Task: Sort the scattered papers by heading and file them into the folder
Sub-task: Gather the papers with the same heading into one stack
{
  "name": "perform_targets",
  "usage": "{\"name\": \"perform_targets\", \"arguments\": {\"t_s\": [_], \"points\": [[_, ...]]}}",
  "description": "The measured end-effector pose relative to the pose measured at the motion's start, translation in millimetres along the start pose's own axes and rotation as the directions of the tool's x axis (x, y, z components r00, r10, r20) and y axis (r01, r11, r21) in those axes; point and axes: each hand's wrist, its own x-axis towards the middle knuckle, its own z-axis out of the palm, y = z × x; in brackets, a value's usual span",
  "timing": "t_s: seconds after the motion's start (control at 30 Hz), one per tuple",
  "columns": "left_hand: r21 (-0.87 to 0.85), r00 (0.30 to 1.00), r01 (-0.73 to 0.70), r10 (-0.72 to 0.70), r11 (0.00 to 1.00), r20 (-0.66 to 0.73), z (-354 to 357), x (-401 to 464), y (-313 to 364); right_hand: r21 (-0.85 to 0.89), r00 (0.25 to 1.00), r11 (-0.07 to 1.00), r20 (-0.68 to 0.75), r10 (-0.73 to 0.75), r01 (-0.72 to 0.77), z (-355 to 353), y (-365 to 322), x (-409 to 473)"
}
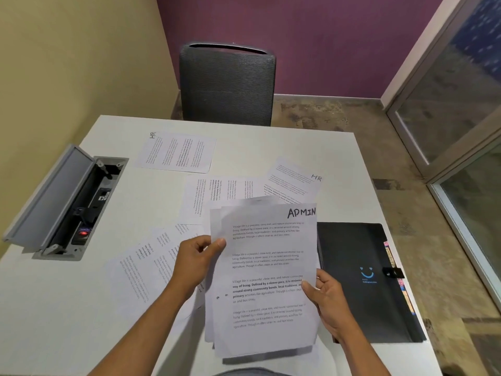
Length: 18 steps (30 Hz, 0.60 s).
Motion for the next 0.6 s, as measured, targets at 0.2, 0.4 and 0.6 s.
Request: {"name": "perform_targets", "arguments": {"t_s": [0.2,0.4,0.6], "points": [[-0.099,0.993,0.056,-0.066,0.994,-0.099,3.4,-0.1,12.0,-0.005,1.0,1.0,-0.029,-0.011,0.011,3.5,-0.6,-2.0],[-0.194,0.986,0.034,-0.065,0.98,-0.155,3.9,-3.0,15.6,-0.015,0.997,0.999,-0.073,-0.038,0.037,2.8,2.4,-3.0],[-0.144,0.979,0.003,-0.032,0.99,-0.202,3.1,-4.4,17.1,0.033,1.0,0.999,-0.004,0.001,-0.001,1.1,1.1,-7.5]]}}
